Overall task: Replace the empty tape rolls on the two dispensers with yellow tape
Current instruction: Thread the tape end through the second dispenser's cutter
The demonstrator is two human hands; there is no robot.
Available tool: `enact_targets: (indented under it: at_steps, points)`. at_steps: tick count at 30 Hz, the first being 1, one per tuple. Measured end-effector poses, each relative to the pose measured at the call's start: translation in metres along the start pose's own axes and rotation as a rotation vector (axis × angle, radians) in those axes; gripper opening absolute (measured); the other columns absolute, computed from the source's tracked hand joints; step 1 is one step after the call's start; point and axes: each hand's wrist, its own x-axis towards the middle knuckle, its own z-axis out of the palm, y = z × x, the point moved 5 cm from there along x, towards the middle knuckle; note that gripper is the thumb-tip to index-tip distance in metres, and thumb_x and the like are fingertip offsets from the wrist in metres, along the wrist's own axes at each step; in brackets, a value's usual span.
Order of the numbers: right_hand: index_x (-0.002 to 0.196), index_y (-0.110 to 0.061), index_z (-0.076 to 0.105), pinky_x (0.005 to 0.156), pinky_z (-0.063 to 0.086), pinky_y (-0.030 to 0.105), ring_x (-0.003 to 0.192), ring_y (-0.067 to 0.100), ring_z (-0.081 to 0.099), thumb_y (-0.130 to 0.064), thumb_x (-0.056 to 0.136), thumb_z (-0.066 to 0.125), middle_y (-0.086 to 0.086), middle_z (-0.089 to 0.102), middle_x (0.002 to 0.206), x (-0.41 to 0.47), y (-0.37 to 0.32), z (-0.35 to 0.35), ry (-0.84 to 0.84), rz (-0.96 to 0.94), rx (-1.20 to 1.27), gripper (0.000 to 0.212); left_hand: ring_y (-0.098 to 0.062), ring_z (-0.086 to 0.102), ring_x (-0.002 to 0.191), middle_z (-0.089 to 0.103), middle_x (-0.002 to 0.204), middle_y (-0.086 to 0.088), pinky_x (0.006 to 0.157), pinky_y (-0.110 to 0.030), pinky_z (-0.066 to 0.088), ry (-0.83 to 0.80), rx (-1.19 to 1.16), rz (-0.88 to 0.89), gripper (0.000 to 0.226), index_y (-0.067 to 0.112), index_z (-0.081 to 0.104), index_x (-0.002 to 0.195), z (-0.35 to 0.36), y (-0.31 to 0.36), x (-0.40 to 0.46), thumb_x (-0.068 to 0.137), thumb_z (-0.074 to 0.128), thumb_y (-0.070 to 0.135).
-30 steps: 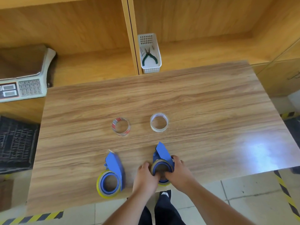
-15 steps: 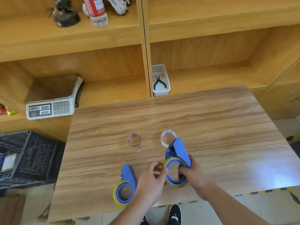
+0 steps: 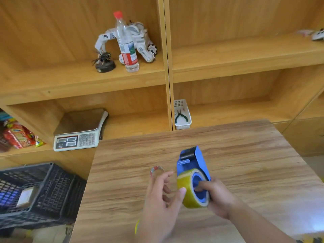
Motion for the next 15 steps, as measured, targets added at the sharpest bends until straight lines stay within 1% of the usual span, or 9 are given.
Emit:
enact_targets:
  at_steps: [3,4,6,8,11,12,13,14,15]
  points:
    - [0.113,0.019,0.061,0.065,0.057,0.036,0.078,0.035,0.067,0.009,0.059,0.054,0.028,0.067,0.094,-0.009,-0.007,0.013,-0.154,0.056,-0.033,0.055,-0.005,0.052,0.082,0.049,0.106,0.025,0.073,-0.010,0.041,-0.154,0.059,0.122,0.041,0.047,0.069,0.118,-0.023,0.022,0.014,0.079,0.070,0.058]
    - [0.112,0.017,0.063,0.065,0.058,0.035,0.078,0.034,0.068,0.009,0.060,0.053,0.027,0.068,0.093,-0.013,-0.009,0.019,-0.203,0.067,-0.050,0.054,-0.003,0.051,0.082,0.049,0.106,0.026,0.075,-0.008,0.040,-0.204,0.076,0.140,0.039,0.049,0.071,0.116,-0.029,0.028,0.017,0.078,0.071,0.058]
    - [0.104,0.012,0.069,0.061,0.057,0.033,0.073,0.031,0.070,0.010,0.061,0.050,0.024,0.071,0.087,-0.020,-0.012,0.030,-0.276,0.086,-0.057,0.047,-0.001,0.049,0.083,0.050,0.103,0.028,0.077,-0.008,0.038,-0.283,0.098,0.146,0.033,0.052,0.074,0.108,-0.034,0.035,0.020,0.075,0.073,0.060]
    - [0.099,0.009,0.072,0.058,0.056,0.031,0.070,0.029,0.070,0.010,0.062,0.050,0.021,0.071,0.083,-0.023,-0.012,0.034,-0.295,0.103,-0.058,0.044,0.001,0.051,0.082,0.053,0.099,0.027,0.075,-0.009,0.039,-0.301,0.072,0.153,0.025,0.051,0.078,0.099,-0.038,0.040,0.020,0.075,0.078,0.058]
    - [0.108,0.012,0.065,0.060,0.054,0.031,0.071,0.027,0.067,0.006,0.059,0.054,0.018,0.068,0.083,-0.024,-0.006,0.036,-0.284,0.134,-0.088,0.051,-0.001,0.054,0.075,0.059,0.090,0.023,0.069,-0.009,0.039,-0.260,0.071,0.193,0.007,0.040,0.082,0.089,-0.043,0.045,0.018,0.084,0.082,0.035]
    - [0.110,0.011,0.063,0.060,0.052,0.031,0.070,0.026,0.065,0.005,0.057,0.056,0.017,0.066,0.081,-0.025,-0.003,0.037,-0.287,0.146,-0.101,0.054,-0.003,0.056,0.075,0.061,0.089,0.020,0.069,-0.010,0.039,-0.255,0.088,0.221,0.008,0.036,0.082,0.087,-0.044,0.048,0.017,0.086,0.081,0.029]
    - [0.109,0.010,0.063,0.059,0.052,0.030,0.068,0.025,0.065,0.004,0.056,0.056,0.016,0.066,0.078,-0.027,-0.001,0.039,-0.290,0.152,-0.103,0.053,-0.006,0.056,0.078,0.063,0.090,0.016,0.070,-0.010,0.039,-0.263,0.109,0.244,0.006,0.035,0.082,0.088,-0.045,0.048,0.015,0.087,0.080,0.028]
    - [0.105,0.009,0.064,0.057,0.052,0.029,0.065,0.024,0.065,0.006,0.057,0.054,0.015,0.066,0.076,-0.030,0.001,0.041,-0.297,0.151,-0.088,0.050,-0.009,0.057,0.080,0.063,0.093,0.013,0.072,-0.010,0.039,-0.288,0.125,0.260,0.006,0.034,0.081,0.091,-0.046,0.048,0.014,0.086,0.080,0.032]
    - [0.102,0.007,0.066,0.055,0.053,0.029,0.063,0.023,0.066,0.007,0.058,0.051,0.015,0.068,0.074,-0.032,0.002,0.042,-0.305,0.147,-0.069,0.046,-0.011,0.056,0.082,0.062,0.096,0.013,0.073,-0.010,0.039,-0.322,0.141,0.273,0.013,0.035,0.080,0.096,-0.047,0.048,0.012,0.083,0.080,0.039]
